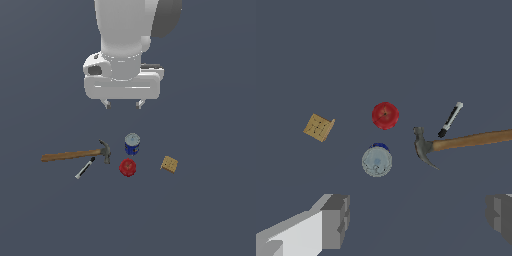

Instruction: Pick up a designated object from a clutter of objects.

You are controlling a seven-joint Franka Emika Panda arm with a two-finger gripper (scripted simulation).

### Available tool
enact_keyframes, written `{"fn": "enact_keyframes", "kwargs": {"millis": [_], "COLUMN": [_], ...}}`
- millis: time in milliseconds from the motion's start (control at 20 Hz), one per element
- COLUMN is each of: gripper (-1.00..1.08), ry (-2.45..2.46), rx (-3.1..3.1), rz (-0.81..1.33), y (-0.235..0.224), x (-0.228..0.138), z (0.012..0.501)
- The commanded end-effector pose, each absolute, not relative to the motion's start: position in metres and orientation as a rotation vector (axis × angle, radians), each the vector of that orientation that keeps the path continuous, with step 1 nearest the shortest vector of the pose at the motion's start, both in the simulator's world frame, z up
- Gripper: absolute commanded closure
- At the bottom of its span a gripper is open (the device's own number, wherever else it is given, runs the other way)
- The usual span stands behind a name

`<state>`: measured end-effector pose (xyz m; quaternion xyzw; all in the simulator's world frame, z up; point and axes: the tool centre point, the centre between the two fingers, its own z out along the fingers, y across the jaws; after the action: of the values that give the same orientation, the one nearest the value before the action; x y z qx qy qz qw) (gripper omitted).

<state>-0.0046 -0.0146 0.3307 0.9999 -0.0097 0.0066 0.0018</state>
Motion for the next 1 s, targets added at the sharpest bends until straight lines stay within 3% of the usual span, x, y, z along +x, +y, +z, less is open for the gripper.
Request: {"fn": "enact_keyframes", "kwargs": {"millis": [0, 500, 950], "gripper": [-0.92, -0.92, -0.92], "ry": [-0.017, -0.067, -0.203], "rx": [3.137, 3.133, 3.121], "rz": [0.022, 0.02, 0.019], "y": [-0.014, -0.003, 0.031], "x": [-0.005, 0.005, 0.03], "z": [0.332, 0.318, 0.275]}}
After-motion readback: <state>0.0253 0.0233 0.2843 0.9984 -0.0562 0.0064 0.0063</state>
